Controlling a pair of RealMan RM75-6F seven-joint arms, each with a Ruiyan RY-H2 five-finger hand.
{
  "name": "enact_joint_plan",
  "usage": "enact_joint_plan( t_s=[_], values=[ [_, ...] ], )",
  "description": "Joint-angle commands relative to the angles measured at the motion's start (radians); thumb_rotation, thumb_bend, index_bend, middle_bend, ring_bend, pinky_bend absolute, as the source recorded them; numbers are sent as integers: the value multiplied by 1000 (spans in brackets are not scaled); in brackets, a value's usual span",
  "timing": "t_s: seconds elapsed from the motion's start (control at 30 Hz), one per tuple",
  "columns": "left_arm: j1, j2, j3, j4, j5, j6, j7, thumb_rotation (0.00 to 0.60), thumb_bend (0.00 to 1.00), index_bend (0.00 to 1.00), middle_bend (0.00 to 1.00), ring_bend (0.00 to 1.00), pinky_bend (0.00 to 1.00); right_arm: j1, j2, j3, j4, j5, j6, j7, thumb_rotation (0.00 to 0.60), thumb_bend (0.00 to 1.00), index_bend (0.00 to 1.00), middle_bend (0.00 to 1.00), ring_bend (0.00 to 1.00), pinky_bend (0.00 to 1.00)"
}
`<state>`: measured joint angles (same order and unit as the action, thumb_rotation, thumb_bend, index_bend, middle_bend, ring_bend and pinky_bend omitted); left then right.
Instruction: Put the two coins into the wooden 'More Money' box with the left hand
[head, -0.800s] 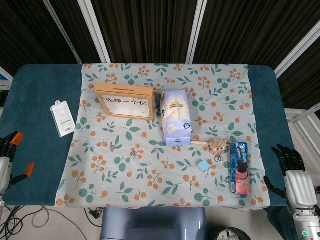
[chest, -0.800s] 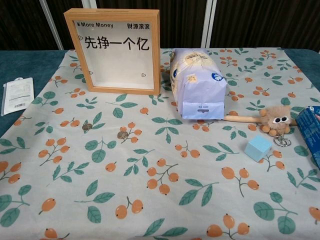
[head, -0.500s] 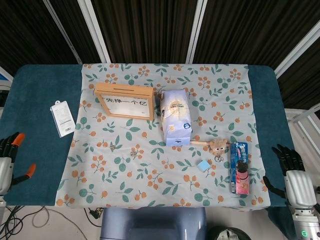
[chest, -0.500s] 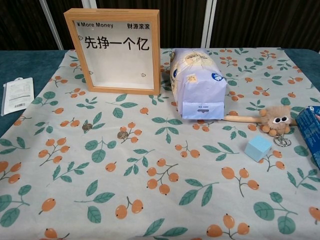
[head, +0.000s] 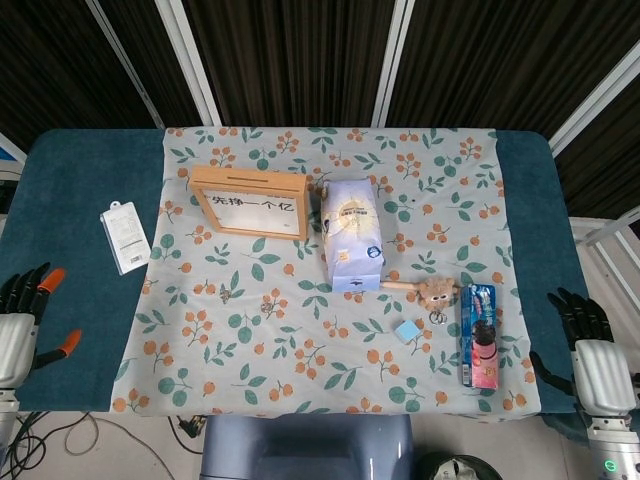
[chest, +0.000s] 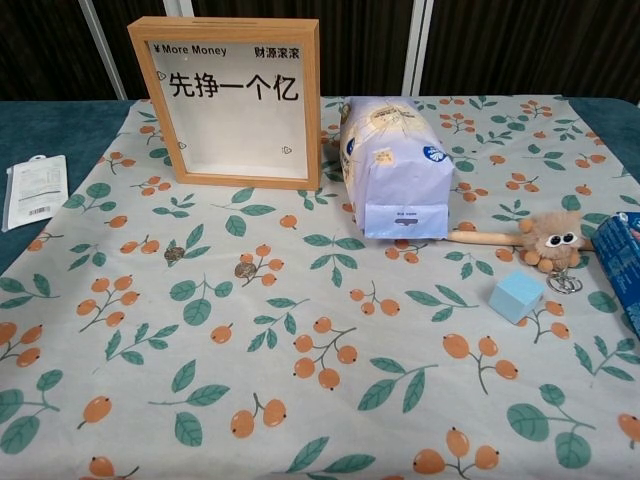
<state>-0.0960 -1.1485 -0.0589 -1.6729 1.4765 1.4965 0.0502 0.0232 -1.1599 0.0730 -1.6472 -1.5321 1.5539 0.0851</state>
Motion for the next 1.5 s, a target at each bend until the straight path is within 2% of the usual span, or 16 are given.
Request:
enact_joint_plan(
  t_s=[0.03,0.2,0.37,0.47,0.6,0.77,0.9,1.13,1.5],
  values=[
    [-8,-14,5,12,6,-12,7,600,244,132,0,0,0,-1,3,1,-5,10,-5,1,600,369,124,78,61,0],
    [-41,-20,5,30,19,-61,-4,600,245,132,0,0,0,-8,6,4,-20,28,-3,2,600,369,125,78,61,0],
    [-136,-5,-23,36,19,-189,-8,600,241,131,0,0,0,-9,9,0,-33,36,-12,-8,600,369,124,78,61,0],
    [-214,11,-56,21,-4,-289,17,600,201,131,0,0,0,-6,12,-5,-35,31,-20,-13,600,369,124,78,61,0],
    [-306,8,-103,11,-61,-398,119,600,133,131,0,0,0,-6,14,-5,-37,42,-28,-15,600,369,124,78,61,0],
    [-409,-35,-140,4,-162,-513,277,600,125,132,0,0,0,-7,23,9,-47,78,-38,-2,600,369,125,78,61,0],
    [-465,-110,-149,36,-222,-545,378,600,129,140,0,0,0,-7,27,12,-52,89,-42,0,600,369,125,78,61,0],
    [-552,-209,-142,111,-361,-656,456,600,129,143,0,0,0,-10,44,12,-76,125,-65,-9,600,370,124,78,61,0],
    [-640,-307,-143,185,-464,-676,531,600,130,152,0,0,0,-6,72,13,-94,144,-92,-1,600,369,125,78,61,0]
  ],
)
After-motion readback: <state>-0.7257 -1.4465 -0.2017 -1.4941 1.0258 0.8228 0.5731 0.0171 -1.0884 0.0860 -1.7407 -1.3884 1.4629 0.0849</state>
